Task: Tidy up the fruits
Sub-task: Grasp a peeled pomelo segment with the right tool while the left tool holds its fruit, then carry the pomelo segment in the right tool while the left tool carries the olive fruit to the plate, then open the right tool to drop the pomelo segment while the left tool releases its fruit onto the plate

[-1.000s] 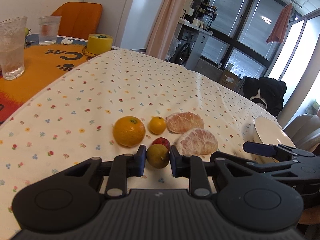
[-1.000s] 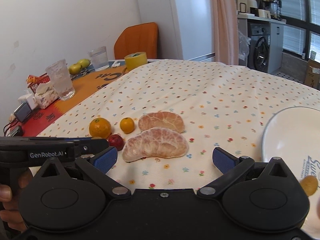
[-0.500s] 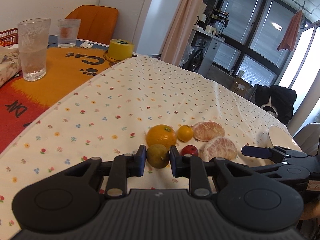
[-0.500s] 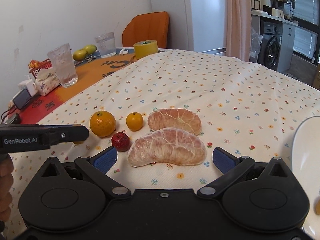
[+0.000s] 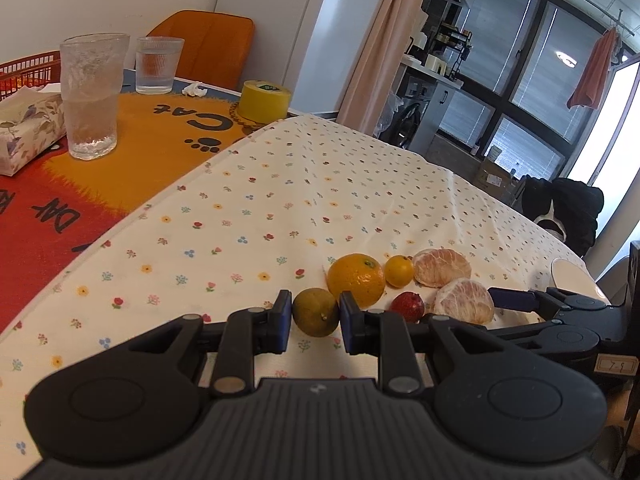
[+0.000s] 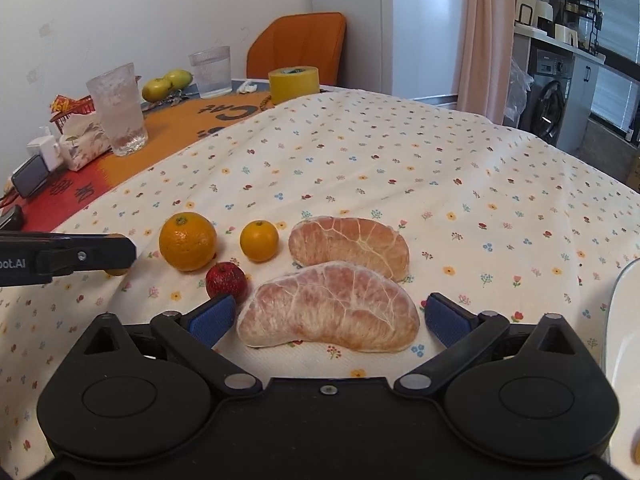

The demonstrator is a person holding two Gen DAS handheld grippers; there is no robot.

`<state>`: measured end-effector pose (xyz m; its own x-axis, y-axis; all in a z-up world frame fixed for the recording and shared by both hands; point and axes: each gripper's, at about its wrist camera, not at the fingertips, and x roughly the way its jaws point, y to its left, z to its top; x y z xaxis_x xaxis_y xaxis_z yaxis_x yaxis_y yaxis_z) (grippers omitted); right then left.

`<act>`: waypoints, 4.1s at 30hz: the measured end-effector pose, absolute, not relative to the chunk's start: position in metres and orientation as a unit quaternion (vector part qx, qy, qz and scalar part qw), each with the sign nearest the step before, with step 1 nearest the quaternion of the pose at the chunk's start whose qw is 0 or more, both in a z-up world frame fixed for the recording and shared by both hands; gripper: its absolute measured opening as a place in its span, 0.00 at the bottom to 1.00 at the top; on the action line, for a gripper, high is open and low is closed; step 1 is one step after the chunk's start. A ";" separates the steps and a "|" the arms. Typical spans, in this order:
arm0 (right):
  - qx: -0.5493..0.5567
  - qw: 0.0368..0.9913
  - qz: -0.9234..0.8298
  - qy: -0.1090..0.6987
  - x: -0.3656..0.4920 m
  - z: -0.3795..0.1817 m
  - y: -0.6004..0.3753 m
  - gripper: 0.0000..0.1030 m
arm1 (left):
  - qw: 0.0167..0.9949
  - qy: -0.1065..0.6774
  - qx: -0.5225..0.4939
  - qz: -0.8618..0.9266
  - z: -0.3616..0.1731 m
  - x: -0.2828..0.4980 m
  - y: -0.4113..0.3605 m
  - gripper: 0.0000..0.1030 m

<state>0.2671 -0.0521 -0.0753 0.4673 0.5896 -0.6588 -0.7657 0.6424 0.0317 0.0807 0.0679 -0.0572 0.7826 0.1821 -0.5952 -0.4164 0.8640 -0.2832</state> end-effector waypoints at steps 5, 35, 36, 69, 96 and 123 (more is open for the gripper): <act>-0.126 0.842 0.404 0.333 0.267 -0.069 -0.058 0.86 | 0.924 0.284 -0.202 0.158 -0.054 0.080 0.065 0.23; -0.070 0.898 0.336 0.275 0.248 -0.020 -0.162 0.85 | 0.947 0.257 -0.170 0.094 -0.023 0.103 -0.003 0.23; -0.068 0.900 0.333 0.274 0.249 -0.019 -0.166 0.85 | 0.947 0.256 -0.168 0.091 -0.022 0.105 -0.006 0.23; -0.015 0.943 0.224 0.245 0.285 -0.009 -0.282 0.85 | 0.957 0.269 -0.108 0.006 -0.012 0.177 -0.094 0.23; 0.015 0.933 0.227 0.279 0.349 -0.043 -0.280 0.86 | 0.947 0.314 -0.071 -0.020 -0.030 0.244 -0.134 0.23; 0.065 0.934 0.207 0.285 0.342 -0.039 -0.295 0.90 | 0.943 0.322 -0.071 -0.043 -0.030 0.256 -0.139 0.26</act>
<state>0.3416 -0.2950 -0.0387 0.7521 0.4230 -0.5053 -0.3486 0.9061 0.2398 0.2562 -0.1394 -0.0302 0.7882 -0.1275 -0.6020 0.0359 0.9862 -0.1618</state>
